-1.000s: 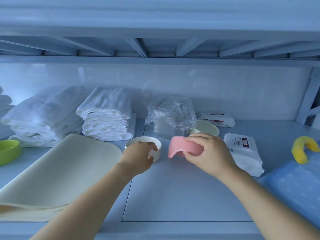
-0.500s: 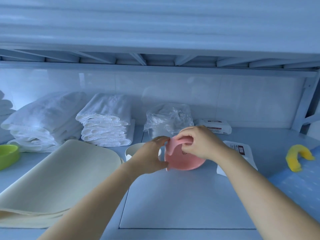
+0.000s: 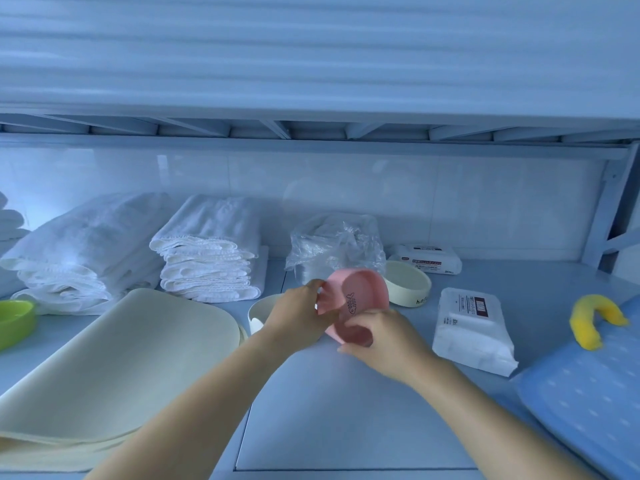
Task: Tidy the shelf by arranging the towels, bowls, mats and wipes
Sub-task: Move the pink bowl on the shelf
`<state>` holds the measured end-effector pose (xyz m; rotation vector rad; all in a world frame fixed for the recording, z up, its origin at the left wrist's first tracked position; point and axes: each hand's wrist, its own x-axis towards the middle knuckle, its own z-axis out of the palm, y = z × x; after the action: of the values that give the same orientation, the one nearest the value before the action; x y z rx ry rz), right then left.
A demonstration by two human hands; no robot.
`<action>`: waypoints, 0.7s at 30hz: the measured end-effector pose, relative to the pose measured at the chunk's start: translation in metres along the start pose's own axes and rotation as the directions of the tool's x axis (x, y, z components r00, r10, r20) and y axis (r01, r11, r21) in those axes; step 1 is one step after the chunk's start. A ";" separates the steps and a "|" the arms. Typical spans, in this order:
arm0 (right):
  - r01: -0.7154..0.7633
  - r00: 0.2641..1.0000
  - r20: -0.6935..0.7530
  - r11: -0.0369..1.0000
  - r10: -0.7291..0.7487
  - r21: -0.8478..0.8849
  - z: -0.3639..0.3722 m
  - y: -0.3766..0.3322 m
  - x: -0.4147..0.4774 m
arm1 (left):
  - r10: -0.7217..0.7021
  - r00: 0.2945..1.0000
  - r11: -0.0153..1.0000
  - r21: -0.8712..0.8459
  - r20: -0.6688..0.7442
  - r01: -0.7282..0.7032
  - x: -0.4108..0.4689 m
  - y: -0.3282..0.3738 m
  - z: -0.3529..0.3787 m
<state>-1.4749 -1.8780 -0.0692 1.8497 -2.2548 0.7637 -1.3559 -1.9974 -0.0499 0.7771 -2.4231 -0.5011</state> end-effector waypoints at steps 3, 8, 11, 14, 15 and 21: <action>-0.016 0.999 -0.028 0.999 0.017 0.030 0.007 -0.005 0.004 | -0.018 1.000 1.000 0.016 -0.022 0.018 0.004 0.002 0.005; -0.106 0.987 -0.112 0.992 0.113 0.067 0.012 -0.011 0.005 | -0.079 0.993 0.997 -0.006 -0.085 0.078 0.009 -0.003 0.009; -0.113 0.982 -0.141 0.990 0.124 0.082 0.012 -0.010 0.006 | -0.042 0.993 0.999 0.001 -0.109 0.042 0.007 -0.009 0.008; -0.089 0.984 -0.155 0.995 0.094 0.036 0.011 -0.007 0.005 | 0.002 0.999 1.000 0.007 -0.039 -0.002 0.001 -0.015 0.005; -0.088 0.982 -0.164 0.996 0.090 0.022 0.010 -0.006 0.005 | 0.004 1.000 1.000 0.018 -0.017 -0.003 -0.001 -0.017 0.003; -0.074 0.991 -0.114 0.995 0.066 -0.069 0.000 0.002 0.005 | 0.021 0.999 0.985 0.172 0.031 -0.026 -0.013 -0.039 -0.006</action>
<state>-1.4779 -1.8826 -0.0680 1.6610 -2.2566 0.7642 -1.3274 -2.0204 -0.0690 0.8163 -2.5243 -0.2978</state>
